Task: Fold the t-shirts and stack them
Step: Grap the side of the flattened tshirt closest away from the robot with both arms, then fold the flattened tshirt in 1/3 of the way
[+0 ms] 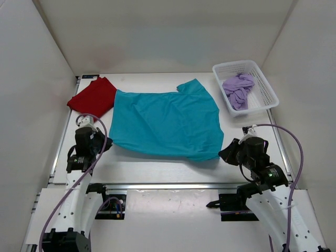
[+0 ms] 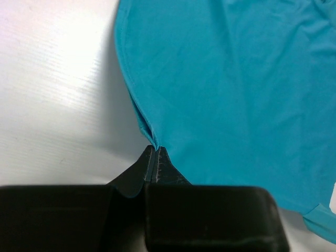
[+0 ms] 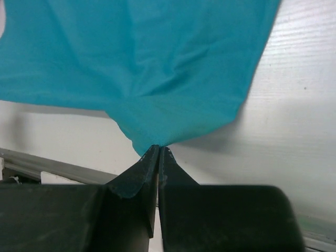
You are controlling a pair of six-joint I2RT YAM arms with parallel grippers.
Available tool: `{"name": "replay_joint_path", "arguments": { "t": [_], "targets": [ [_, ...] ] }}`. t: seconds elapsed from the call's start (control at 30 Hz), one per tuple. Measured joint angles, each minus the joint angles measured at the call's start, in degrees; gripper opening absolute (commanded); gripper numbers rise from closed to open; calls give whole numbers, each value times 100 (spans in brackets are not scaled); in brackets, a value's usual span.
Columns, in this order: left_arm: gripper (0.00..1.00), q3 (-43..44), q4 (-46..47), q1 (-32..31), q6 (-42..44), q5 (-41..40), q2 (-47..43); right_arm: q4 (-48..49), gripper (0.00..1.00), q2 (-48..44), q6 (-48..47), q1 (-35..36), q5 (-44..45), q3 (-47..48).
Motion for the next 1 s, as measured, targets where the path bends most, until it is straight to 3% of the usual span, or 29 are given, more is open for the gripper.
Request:
{"name": "replay_joint_path", "arguments": {
  "t": [0.2, 0.37, 0.57, 1.0],
  "targets": [
    [0, -2, 35, 201, 4, 46, 479, 138, 0, 656, -160, -354, -87, 0],
    [0, 275, 398, 391, -46, 9, 1888, 1182, 0, 2463, -409, -1115, -385, 155],
    [0, 935, 887, 319, -264, -15, 3394, 2225, 0, 4404, -498, -1075, -332, 1034],
    [0, 1873, 1392, 168, -455, -199, 5093, 3340, 0, 6551, -632, -1469, -505, 2583]
  ]
}}
